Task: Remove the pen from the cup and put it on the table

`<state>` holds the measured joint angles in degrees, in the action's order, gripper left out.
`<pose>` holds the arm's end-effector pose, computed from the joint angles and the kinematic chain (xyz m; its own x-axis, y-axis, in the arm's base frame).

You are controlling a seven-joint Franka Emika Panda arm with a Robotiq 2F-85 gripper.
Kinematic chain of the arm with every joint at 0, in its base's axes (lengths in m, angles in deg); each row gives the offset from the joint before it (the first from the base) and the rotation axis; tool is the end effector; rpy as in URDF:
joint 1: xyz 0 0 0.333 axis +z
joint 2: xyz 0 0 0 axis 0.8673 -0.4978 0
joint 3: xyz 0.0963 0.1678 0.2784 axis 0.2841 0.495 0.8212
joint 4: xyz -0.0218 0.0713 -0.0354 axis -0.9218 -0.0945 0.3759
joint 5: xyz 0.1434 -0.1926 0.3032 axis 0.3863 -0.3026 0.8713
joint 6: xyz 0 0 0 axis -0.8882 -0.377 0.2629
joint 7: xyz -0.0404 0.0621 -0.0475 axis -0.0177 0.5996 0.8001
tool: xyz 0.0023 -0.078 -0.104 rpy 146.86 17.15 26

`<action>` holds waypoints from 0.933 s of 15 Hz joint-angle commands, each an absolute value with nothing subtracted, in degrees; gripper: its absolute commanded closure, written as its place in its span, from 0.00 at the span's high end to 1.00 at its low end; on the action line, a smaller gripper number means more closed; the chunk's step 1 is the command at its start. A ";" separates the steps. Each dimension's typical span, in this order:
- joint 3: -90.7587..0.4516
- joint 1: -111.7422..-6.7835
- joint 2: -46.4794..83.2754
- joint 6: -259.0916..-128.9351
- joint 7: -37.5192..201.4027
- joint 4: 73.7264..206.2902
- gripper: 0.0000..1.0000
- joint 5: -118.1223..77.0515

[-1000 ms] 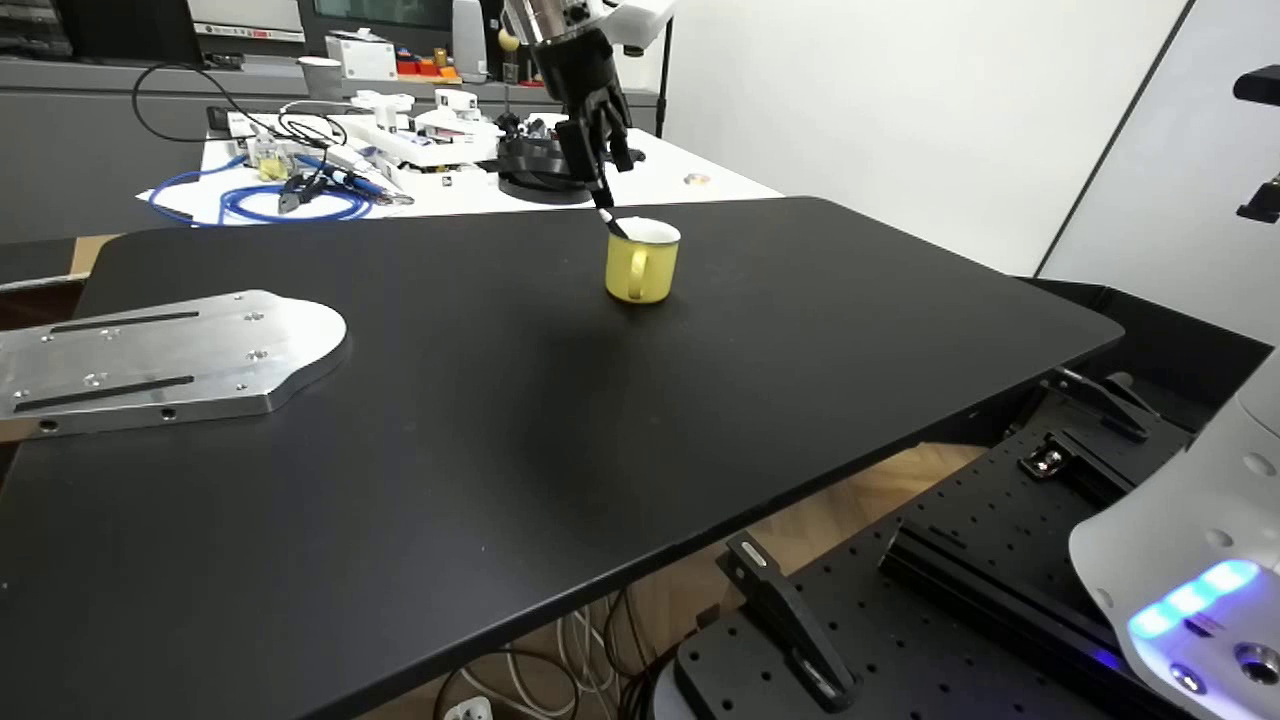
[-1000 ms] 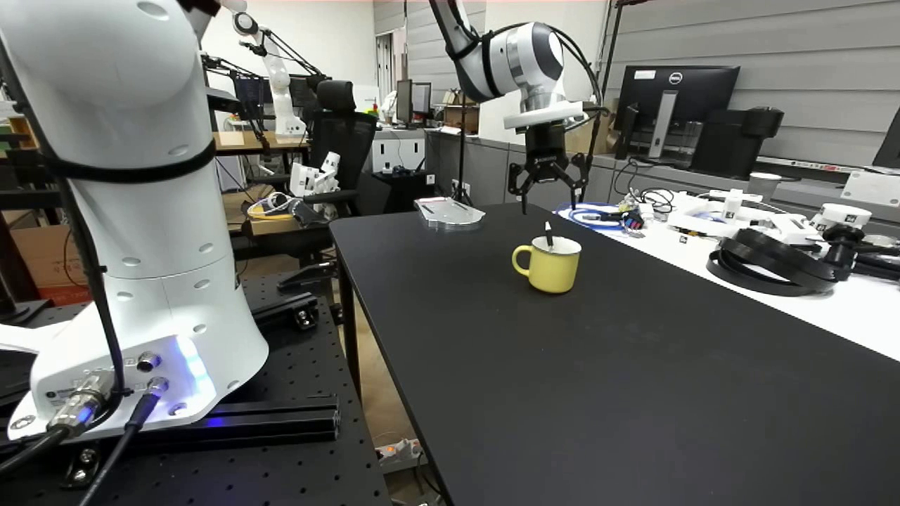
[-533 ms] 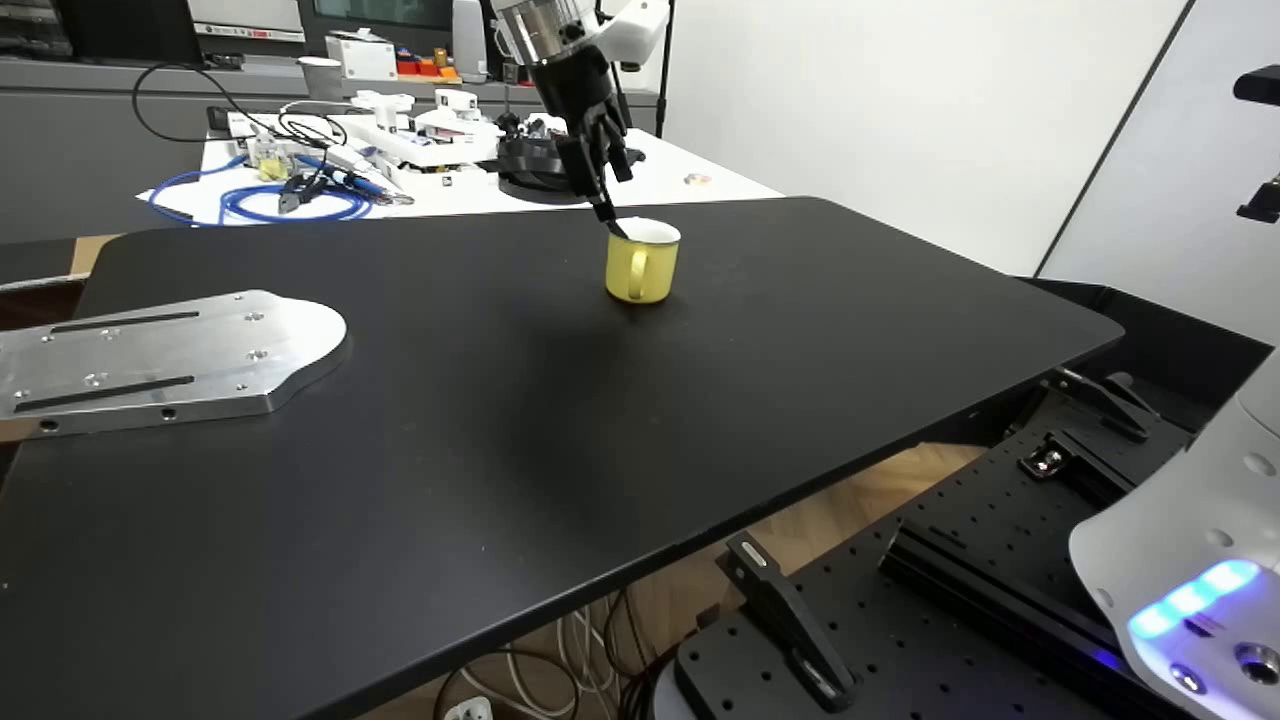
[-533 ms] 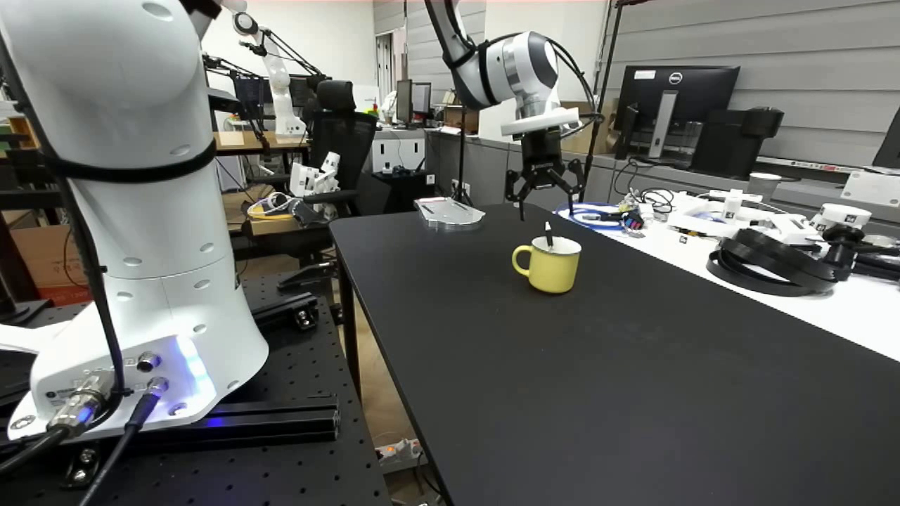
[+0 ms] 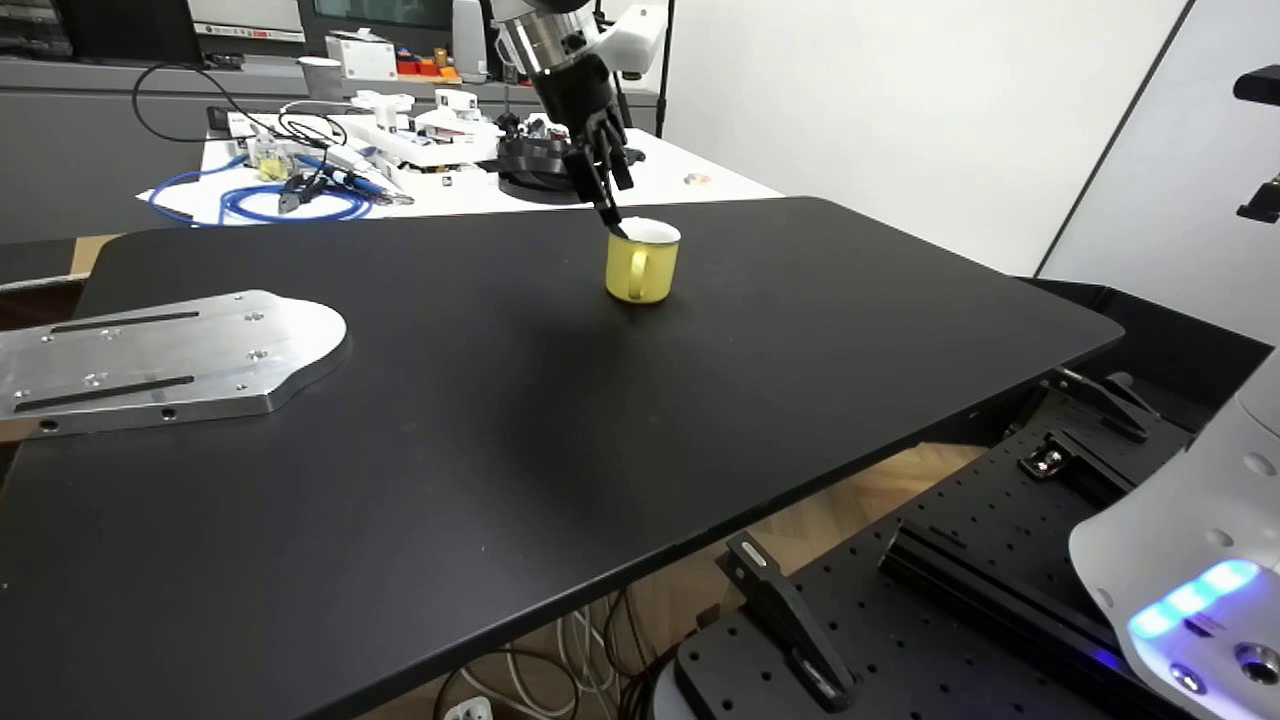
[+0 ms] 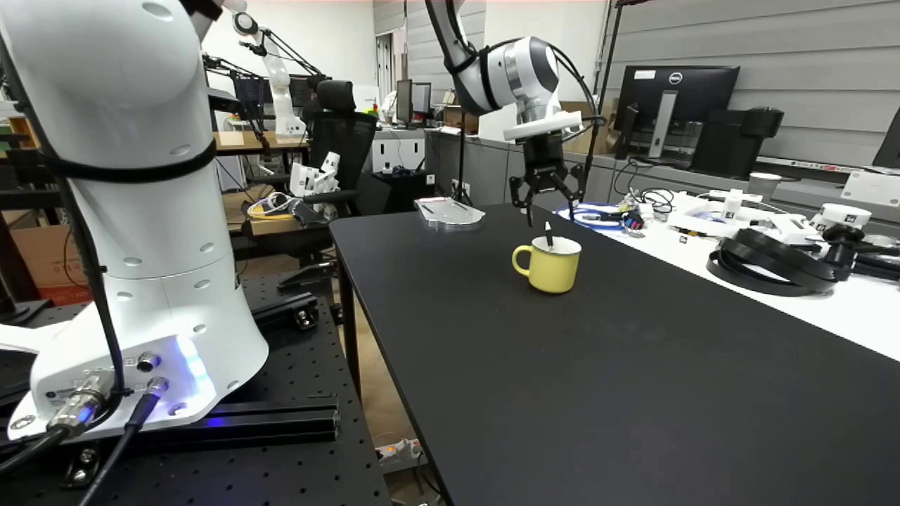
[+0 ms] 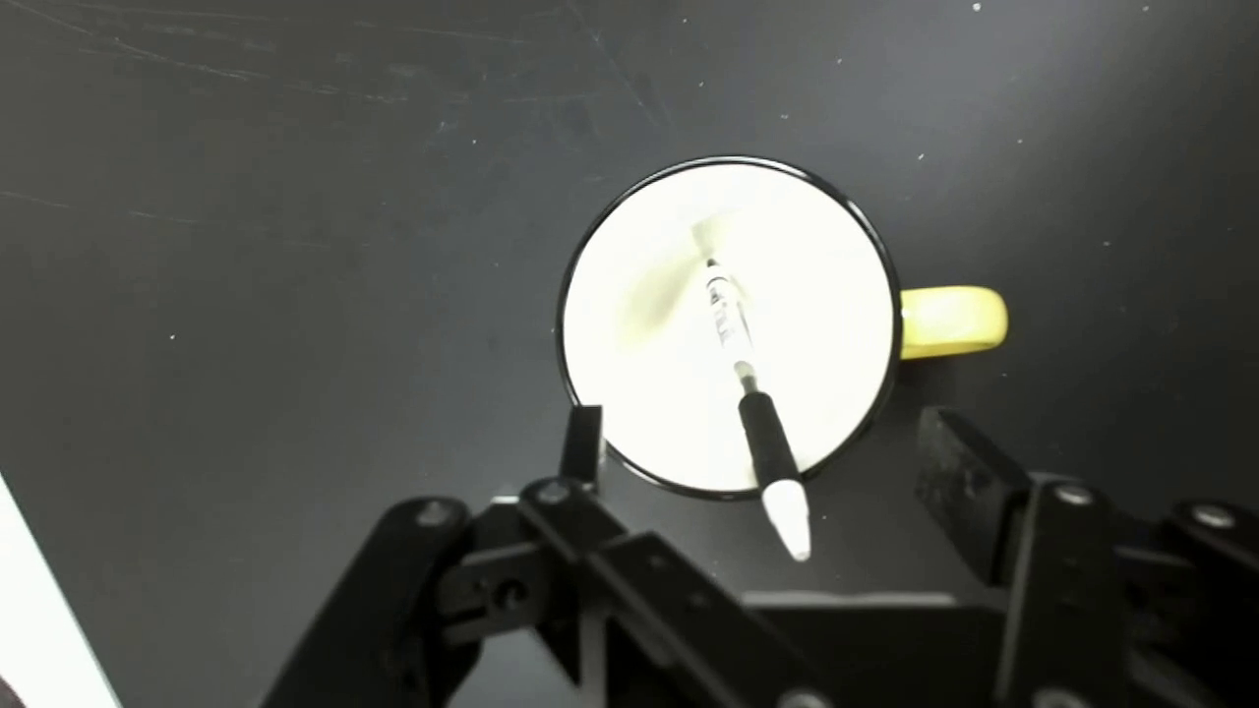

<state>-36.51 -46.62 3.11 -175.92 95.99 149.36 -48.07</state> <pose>0.6138 0.1571 0.2346 0.6907 0.6177 -0.3760 0.7196 -0.6386 0.2727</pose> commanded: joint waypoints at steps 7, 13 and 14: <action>-37.14 -45.08 0.90 -177.43 93.59 147.23 0.12 -49.35; -37.03 -44.95 1.00 -177.36 93.78 147.06 0.03 -48.65; -37.10 -45.00 1.22 -177.10 93.66 146.98 0.03 -48.52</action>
